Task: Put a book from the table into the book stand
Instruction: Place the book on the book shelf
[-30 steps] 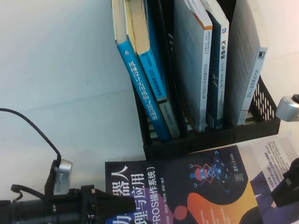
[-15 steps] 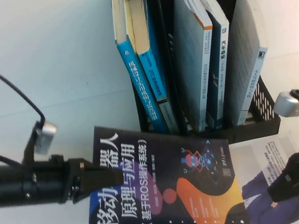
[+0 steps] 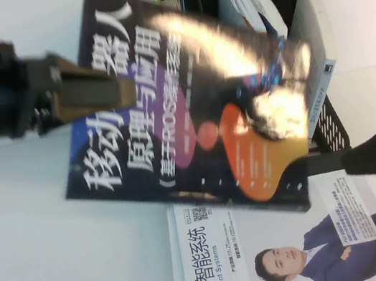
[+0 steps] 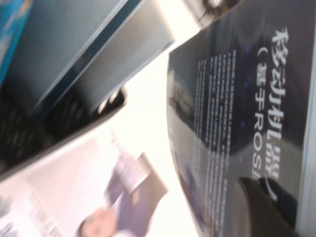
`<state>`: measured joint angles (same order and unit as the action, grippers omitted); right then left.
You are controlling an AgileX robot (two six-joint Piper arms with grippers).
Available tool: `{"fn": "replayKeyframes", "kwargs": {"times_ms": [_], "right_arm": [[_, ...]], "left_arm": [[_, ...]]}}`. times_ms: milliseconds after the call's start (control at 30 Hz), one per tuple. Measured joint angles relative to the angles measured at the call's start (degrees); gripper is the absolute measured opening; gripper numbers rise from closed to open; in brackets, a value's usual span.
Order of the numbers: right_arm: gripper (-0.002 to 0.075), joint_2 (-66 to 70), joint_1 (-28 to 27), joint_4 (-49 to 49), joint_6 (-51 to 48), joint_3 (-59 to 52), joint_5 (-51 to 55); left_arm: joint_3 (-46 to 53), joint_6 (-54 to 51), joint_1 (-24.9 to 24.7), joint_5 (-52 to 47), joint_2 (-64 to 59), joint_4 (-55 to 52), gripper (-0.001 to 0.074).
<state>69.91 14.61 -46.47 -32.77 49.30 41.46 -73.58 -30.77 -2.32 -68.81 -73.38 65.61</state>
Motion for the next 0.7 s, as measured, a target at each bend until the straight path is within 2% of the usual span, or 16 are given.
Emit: {"fn": "replayKeyframes", "kwargs": {"times_ms": [100,333,700], "right_arm": [[-0.0003,-2.89,0.0,1.17,1.15,0.0,-1.63],[-0.0003,-4.91,0.0,4.61,4.97,0.0,-2.04],[-0.0003,-4.91,0.0,7.51,10.57,0.0,-1.1]], "left_arm": [[-5.12,5.67,-0.23,0.9,1.97,0.11,0.0111],[-12.85,11.21,-1.59,9.2,3.19,-0.69,0.0111],[-15.01,16.41,-16.46,27.25,-0.82,-9.75,0.0111]]}}
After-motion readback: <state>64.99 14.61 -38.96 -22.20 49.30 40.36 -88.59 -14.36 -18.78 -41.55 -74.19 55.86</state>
